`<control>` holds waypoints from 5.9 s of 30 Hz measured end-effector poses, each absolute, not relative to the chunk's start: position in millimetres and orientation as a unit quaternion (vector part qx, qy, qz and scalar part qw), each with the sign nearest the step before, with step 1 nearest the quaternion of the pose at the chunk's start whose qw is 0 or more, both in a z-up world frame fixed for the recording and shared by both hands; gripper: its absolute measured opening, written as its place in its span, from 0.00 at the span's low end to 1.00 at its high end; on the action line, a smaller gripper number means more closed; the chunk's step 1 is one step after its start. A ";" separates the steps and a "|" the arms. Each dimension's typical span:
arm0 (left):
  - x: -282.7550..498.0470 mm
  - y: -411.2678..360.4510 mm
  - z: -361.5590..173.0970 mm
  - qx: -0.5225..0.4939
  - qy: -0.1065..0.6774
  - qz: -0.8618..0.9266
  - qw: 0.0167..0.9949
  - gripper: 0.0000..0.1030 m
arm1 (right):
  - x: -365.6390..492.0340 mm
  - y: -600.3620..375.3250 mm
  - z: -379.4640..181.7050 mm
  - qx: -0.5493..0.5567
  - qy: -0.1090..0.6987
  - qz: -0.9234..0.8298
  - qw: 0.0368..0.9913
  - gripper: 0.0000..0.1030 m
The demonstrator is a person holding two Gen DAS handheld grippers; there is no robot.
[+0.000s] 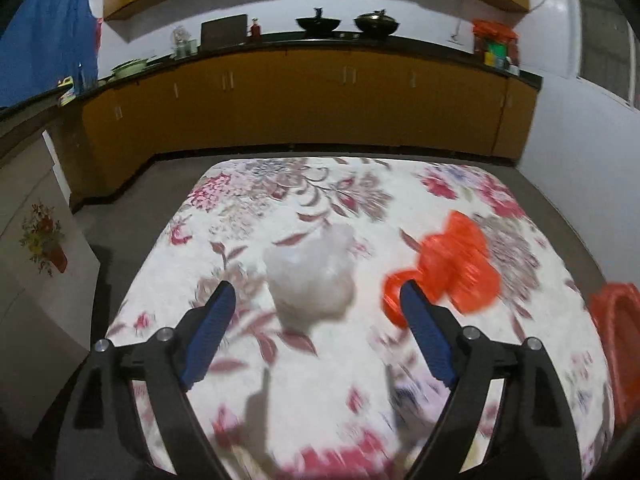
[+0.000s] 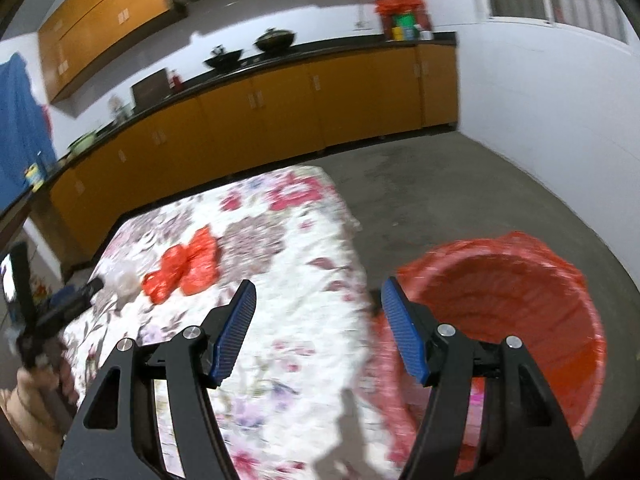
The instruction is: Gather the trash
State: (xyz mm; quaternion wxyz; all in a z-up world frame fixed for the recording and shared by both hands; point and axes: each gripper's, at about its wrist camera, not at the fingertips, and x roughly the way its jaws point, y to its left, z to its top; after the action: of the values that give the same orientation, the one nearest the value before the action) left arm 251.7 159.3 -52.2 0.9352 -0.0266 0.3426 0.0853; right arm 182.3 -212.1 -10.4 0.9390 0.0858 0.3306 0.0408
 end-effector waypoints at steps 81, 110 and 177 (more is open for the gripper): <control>189.9 -6.0 13.8 -0.003 0.332 -0.188 0.924 0.19 | 134.2 -292.6 19.8 0.131 0.300 0.004 0.945 0.25; 186.2 -171.9 -25.0 0.014 0.375 -0.338 0.863 0.20 | 112.6 -386.2 3.8 0.173 0.293 -0.082 0.937 0.27; -20.0 10.1 18.3 0.018 0.222 -0.023 0.975 0.96 | -44.7 -231.5 17.6 0.020 0.234 -0.177 0.956 0.98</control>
State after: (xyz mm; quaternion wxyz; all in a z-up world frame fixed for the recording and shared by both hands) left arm -20.0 10.1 18.3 0.9746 0.0184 0.2221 -0.0228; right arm -44.7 -231.5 17.6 0.9556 0.0200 0.2345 -0.1775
